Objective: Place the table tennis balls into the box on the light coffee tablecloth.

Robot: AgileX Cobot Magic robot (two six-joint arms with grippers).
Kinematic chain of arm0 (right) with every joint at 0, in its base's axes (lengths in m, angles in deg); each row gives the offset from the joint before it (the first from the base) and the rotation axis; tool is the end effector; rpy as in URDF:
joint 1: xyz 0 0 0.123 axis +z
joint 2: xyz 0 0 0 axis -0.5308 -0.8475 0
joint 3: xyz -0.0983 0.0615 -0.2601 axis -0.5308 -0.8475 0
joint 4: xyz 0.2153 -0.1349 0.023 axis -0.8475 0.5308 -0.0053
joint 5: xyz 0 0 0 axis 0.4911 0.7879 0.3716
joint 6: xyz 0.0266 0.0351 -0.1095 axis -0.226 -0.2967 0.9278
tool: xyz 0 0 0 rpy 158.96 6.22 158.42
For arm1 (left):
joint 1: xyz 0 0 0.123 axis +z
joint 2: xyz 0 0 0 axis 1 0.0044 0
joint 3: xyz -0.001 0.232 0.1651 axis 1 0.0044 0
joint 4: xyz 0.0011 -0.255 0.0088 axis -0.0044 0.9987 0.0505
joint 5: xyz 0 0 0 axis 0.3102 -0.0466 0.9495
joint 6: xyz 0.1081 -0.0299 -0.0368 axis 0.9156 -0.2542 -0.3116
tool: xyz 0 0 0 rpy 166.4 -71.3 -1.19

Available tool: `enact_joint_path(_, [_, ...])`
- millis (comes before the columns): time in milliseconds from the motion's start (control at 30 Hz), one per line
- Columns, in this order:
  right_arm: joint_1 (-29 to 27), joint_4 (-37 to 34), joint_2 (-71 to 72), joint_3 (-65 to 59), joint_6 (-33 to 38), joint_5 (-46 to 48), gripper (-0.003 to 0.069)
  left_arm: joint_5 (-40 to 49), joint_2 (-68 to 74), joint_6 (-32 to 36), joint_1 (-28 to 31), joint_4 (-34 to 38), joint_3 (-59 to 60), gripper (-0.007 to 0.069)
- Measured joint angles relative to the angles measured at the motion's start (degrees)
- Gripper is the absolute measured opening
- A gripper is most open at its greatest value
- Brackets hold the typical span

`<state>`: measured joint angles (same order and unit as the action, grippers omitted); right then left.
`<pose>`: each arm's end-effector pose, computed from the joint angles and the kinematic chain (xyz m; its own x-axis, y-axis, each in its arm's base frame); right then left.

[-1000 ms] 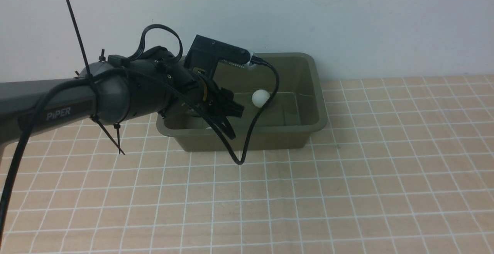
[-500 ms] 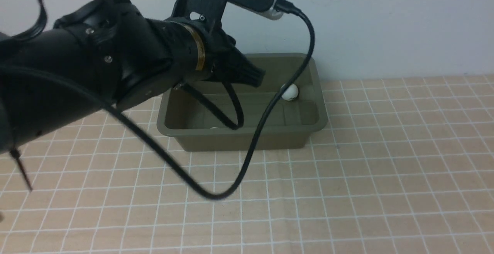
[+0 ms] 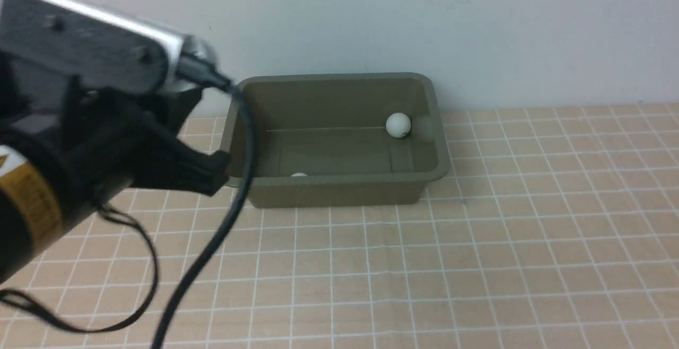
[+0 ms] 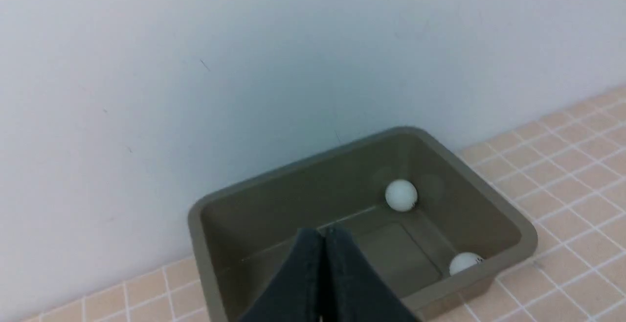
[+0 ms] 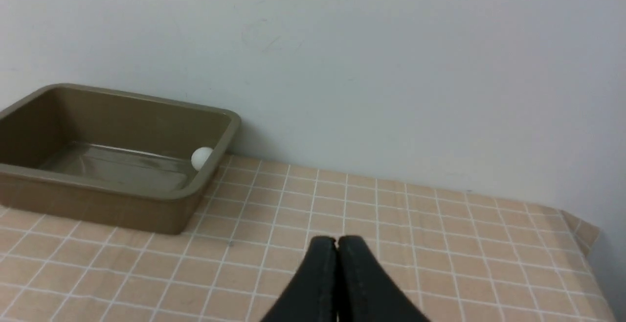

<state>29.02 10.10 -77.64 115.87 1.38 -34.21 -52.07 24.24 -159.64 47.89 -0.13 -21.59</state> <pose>0.0199 0.0183 0.3256 -0.2452 -0.0962 -0.9647 -0.1343 0.9888 -0.0645 0.1912 -0.1146 0.3416 -0.1710 0.1258 -0.9772 0.3600 0.9312 0.0569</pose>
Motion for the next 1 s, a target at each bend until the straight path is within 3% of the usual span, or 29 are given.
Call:
enact_joint_path(100, [0.0, -3.5, 1.5, -3.9, 0.2, -1.9, -0.0018, 3.1, -8.8, -9.1, 0.0, -4.4, 6.8, -0.0069])
enact_joint_path(200, [0.0, -5.2, 1.6, -5.9, 1.7, -3.1, -0.0018, 6.0, -14.2, -11.6, 0.0, -4.8, 11.3, -0.0069])
enact_joint_path(500, [0.0, -7.4, 1.6, -11.5, 5.2, -4.3, -0.0018, 10.1, -28.8, -12.4, 0.0, -4.8, 20.8, -0.0069])
enact_joint_path(1000, [0.0, -7.8, 1.6, -12.4, 5.3, -4.1, -0.0018, 8.3, -31.0, -12.4, 0.0, -4.8, 23.0, -0.0069])
